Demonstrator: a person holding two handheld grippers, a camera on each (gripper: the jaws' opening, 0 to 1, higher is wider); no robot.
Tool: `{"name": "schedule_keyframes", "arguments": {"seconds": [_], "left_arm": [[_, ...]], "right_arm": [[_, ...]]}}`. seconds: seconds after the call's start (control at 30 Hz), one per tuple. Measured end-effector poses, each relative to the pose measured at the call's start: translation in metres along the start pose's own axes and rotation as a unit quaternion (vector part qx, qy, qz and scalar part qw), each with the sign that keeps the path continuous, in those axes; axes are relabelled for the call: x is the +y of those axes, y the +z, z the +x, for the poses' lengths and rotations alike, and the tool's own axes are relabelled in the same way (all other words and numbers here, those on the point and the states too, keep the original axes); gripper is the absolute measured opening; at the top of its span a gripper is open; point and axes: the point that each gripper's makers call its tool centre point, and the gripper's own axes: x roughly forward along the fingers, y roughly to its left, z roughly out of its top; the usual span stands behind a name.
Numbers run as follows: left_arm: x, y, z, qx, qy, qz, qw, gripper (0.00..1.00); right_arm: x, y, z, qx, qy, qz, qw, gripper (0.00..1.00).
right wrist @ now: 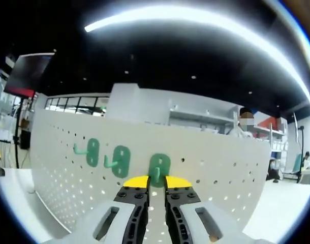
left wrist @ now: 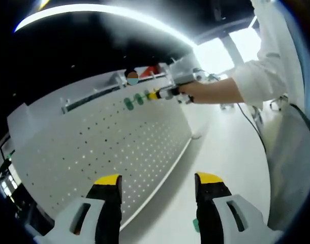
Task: Insert the hook assembly into the mounting plate slot until the hook locks in place.
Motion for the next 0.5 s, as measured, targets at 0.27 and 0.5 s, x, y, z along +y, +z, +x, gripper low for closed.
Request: {"name": "schedule_keyframes", "arguments": {"seconds": [0.27,0.5], "left_arm": [[-0.0014,-0.0005,-0.0011,0.001,0.001,0.0,1.0,0.59],[-0.0012,-0.0005,-0.0031,0.002,0.002,-0.001,1.0,0.59]], "right_arm": [[0.0019,0.0006,-0.0018,0.002,0.006,0.003,1.0,0.22],[0.003,0.0001,-0.0052,0.004,0.009,0.018,0.9998,0.37]]}}
